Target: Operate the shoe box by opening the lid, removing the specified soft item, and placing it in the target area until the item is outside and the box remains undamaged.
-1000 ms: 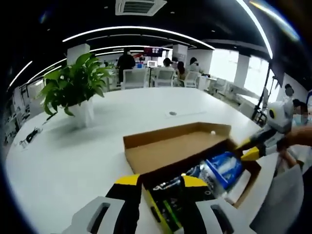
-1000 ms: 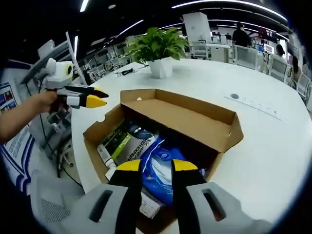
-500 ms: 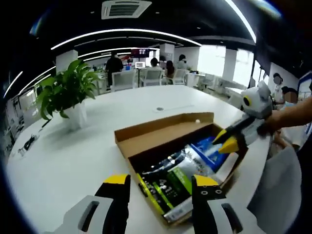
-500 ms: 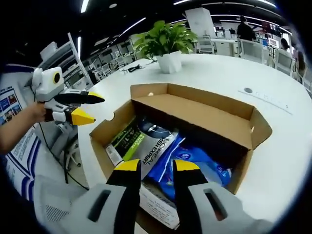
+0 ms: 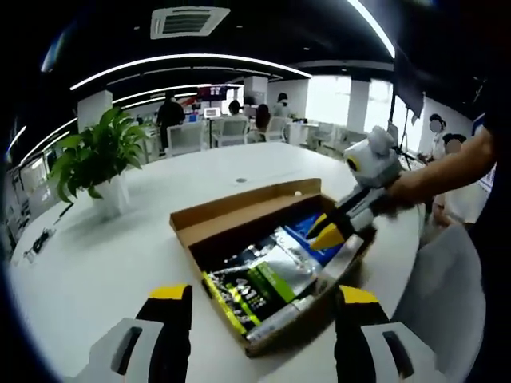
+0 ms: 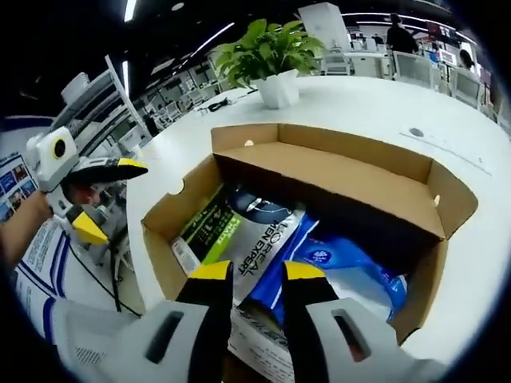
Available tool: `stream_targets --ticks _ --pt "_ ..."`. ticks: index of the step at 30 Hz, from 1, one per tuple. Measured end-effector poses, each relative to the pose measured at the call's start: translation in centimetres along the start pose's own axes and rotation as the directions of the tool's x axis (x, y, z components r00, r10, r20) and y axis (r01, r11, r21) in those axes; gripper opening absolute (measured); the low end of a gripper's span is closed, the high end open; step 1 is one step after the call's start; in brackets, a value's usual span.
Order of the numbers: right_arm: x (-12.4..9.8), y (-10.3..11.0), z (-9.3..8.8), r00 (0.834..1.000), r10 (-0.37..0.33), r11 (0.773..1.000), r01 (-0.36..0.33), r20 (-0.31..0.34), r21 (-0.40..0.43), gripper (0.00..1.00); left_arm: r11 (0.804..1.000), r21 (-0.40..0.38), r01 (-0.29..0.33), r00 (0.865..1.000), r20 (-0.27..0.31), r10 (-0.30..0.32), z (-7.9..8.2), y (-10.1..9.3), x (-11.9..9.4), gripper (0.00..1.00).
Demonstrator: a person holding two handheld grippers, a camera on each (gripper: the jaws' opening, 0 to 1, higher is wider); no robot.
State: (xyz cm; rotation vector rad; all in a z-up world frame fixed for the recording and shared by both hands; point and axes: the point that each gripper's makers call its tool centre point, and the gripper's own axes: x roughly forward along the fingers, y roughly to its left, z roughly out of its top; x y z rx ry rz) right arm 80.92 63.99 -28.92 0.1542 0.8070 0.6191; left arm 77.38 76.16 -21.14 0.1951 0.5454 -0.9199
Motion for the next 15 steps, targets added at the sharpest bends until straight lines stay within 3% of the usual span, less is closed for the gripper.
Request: stream_targets --ticks 15 --pt "1.0 0.7 -0.2 0.999 -0.015 1.0 0.016 -0.039 0.016 0.19 1.0 -0.01 -0.007 0.999 0.04 0.007 -0.7 0.1 -1.4 0.99"
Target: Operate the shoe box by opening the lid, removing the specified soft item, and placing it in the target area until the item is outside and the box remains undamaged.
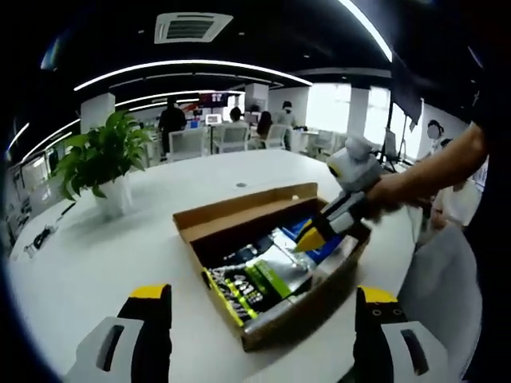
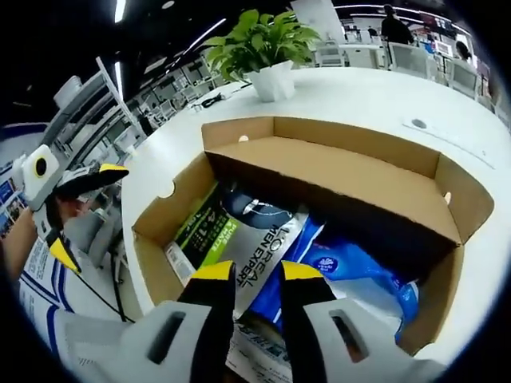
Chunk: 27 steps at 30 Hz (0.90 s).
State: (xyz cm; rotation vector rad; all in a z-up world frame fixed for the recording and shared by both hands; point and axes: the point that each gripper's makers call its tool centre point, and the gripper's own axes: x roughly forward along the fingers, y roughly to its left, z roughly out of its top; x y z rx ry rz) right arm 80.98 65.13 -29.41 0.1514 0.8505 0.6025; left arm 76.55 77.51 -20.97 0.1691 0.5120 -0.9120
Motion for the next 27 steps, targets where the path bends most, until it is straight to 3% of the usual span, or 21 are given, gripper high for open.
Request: stream_targets --ticks 10,16,22,27 --pt "0.6 -0.4 0.0 0.998 -0.041 0.999 0.041 -0.054 -0.018 0.2 1.0 -0.014 -0.014 1.0 0.012 0.015 -0.7 0.0 -0.3 0.99" --pt "0.5 -1.0 -0.3 0.993 -0.088 0.996 0.09 -0.078 0.025 0.15 1.0 -0.017 -0.018 1.0 0.013 0.018 -1.2 -0.3 -0.4 0.98" --pt "1.0 -0.3 -0.7 0.993 -0.071 0.996 0.076 -0.097 0.045 0.16 0.999 -0.023 -0.024 1.0 0.019 0.025 -1.2 -0.4 -0.7 0.97" --pt "0.8 -0.6 -0.4 0.993 -0.075 0.992 0.083 -0.088 0.094 0.11 0.999 -0.022 -0.027 0.999 0.024 0.028 -1.3 -0.2 -0.8 0.96"
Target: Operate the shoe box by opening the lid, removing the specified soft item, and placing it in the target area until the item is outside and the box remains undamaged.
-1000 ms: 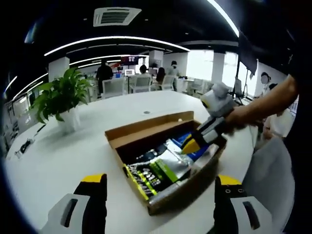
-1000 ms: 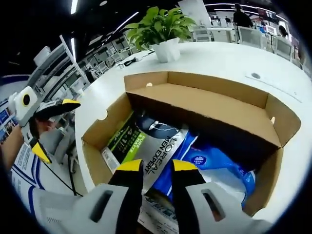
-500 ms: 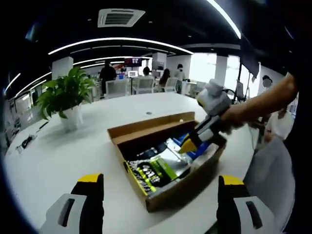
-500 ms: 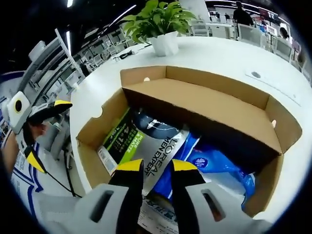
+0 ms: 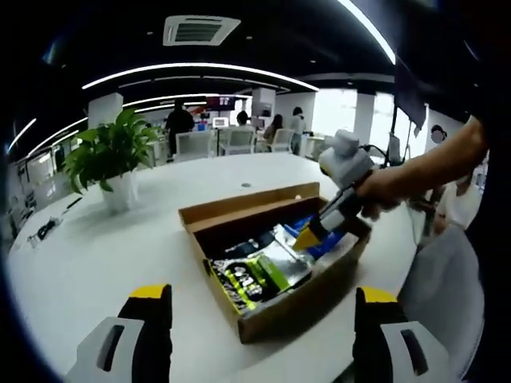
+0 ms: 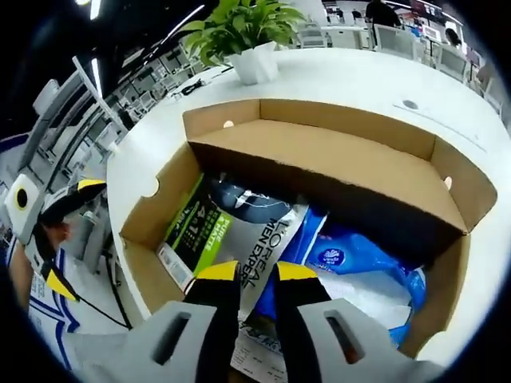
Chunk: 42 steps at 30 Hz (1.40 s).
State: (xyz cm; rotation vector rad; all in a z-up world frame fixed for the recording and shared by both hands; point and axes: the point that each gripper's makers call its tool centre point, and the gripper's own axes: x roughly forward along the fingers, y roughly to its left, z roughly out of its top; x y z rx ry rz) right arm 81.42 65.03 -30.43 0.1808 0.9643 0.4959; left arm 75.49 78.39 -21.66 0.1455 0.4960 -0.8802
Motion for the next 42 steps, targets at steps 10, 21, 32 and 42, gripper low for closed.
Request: stream_targets --ticks 10,21,32,42 --pt "-0.1 0.0 -0.2 1.0 -0.01 0.999 0.01 0.005 -0.043 0.0 1.0 0.012 -0.01 1.0 -0.006 0.01 0.1 0.0 0.1 0.89" --pt "-0.9 0.0 0.6 0.999 -0.008 0.999 0.011 0.044 -0.052 0.0 0.999 0.014 -0.043 0.998 -0.038 0.043 -0.4 1.1 0.3 0.78" --pt "-2.3 -1.1 0.8 0.998 -0.018 0.999 0.021 0.067 -0.046 0.0 0.998 0.009 -0.055 0.996 -0.064 0.056 0.5 0.9 1.8 0.6" --pt "-3.9 -2.5 0.8 0.996 -0.034 0.999 0.037 0.077 -0.027 0.0 0.999 0.0 -0.038 0.994 -0.099 0.038 0.2 1.3 3.7 0.46"
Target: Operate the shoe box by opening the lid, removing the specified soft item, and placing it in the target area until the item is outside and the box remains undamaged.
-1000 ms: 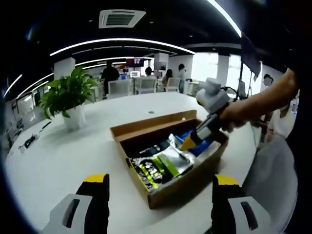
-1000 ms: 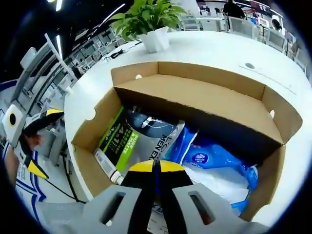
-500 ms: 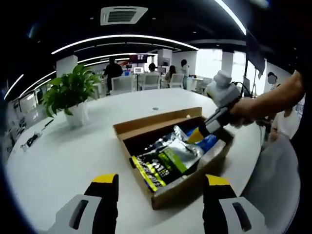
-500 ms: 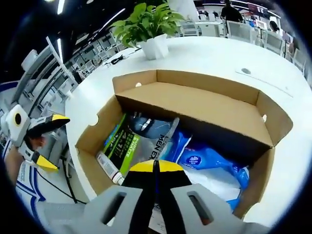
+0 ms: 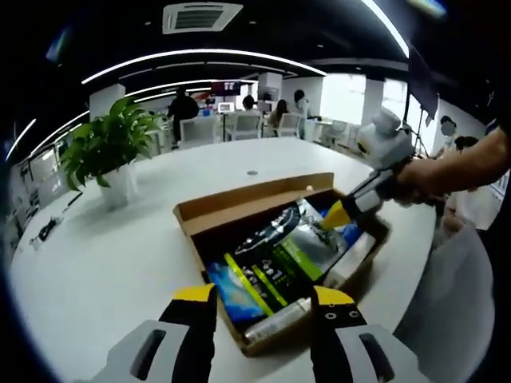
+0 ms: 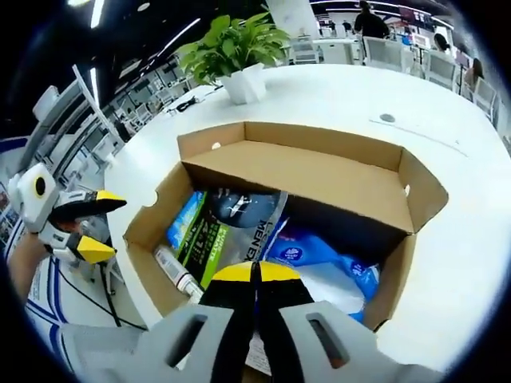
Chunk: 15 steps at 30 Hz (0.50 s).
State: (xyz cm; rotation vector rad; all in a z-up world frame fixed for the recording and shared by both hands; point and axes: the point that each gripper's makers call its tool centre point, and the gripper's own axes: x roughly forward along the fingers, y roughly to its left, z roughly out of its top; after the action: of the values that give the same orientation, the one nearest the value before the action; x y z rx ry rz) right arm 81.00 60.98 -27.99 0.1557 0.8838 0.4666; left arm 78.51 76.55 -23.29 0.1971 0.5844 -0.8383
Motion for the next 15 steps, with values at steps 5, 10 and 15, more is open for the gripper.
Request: stream_targets --ticks 5,10,15 --pt "-0.6 -1.0 -0.2 1.0 -0.012 1.0 0.012 -0.002 0.008 0.0 1.0 0.01 0.021 1.0 -0.022 -0.021 0.0 0.1 1.3 0.42" --pt "-1.4 -2.1 -0.6 1.0 -0.029 0.999 0.029 -0.002 0.021 0.0 0.999 0.01 0.039 0.999 -0.028 -0.038 0.6 -0.4 2.7 0.38" --pt "-2.1 -3.1 -1.2 0.999 -0.048 0.998 0.048 0.0 0.036 0.0 0.998 0.019 0.058 0.997 -0.044 -0.058 0.5 -1.0 4.2 0.37"
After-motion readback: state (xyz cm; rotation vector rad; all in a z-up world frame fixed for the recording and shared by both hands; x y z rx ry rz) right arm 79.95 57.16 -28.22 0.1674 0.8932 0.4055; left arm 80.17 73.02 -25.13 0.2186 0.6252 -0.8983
